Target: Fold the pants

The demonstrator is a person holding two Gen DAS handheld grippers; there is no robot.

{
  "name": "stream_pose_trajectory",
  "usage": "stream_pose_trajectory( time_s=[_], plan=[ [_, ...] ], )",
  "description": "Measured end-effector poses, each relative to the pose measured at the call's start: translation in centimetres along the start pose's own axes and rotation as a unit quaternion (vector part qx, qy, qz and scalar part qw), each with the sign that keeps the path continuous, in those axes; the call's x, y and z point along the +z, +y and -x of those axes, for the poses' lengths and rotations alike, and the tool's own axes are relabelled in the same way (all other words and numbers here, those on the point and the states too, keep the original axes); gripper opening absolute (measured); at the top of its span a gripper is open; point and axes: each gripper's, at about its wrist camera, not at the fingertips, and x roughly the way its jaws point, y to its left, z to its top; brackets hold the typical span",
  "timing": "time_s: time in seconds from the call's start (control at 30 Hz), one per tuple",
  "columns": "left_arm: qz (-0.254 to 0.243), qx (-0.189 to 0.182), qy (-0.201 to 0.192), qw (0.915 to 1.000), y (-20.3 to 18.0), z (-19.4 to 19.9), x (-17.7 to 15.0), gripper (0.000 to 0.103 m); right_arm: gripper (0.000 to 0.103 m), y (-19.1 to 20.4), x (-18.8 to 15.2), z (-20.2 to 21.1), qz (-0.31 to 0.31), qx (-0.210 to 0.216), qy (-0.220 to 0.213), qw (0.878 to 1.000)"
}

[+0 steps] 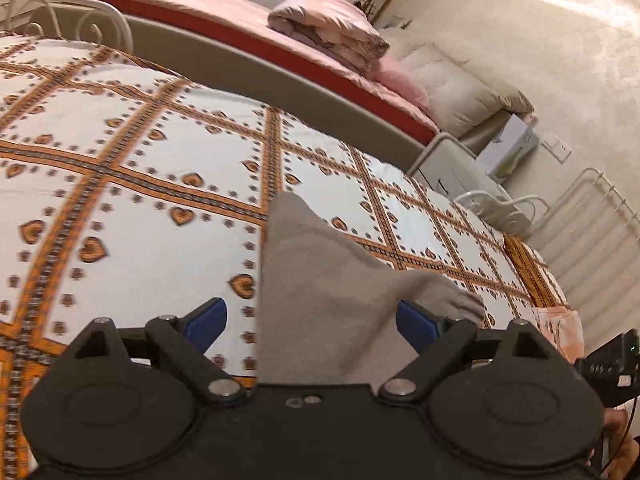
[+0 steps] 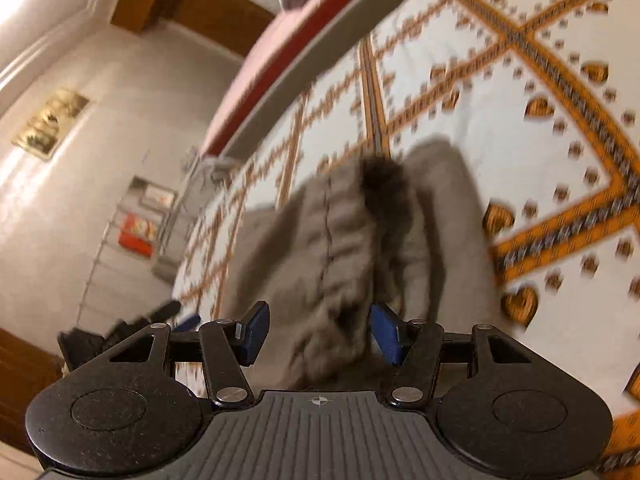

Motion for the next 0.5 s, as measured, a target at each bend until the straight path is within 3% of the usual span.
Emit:
stream_pose_trajectory(
  time_s=[0.1,0.2,0.33,0.5],
  plan=[
    [0.009,0.000,-0.010,0.9999,1.0,1.0,0.2,0.085,0.057,-0.1,-0.4,-1.0,-0.006,-0.011,0.010,1.000],
    [0.017,0.004,-0.015,0.9997,1.9,1.6,0.5,0.085,0.057,-0.9,-0.3,-1.7,-0.045,0.003,0.013,0.999],
    [0.027,0.009,-0.018,0.9994,2.9,2.3,0.7,0.085,0.057,-0.9,-0.7,-1.4,-0.059,-0.008,-0.001,0.998],
    [0.030,0.013,-0.026,0.9991,4.0,3.0,1.0,0.085,0.057,-0.2,-0.7,-2.9,-0.030,-0.020,0.014,0.999]
  ],
)
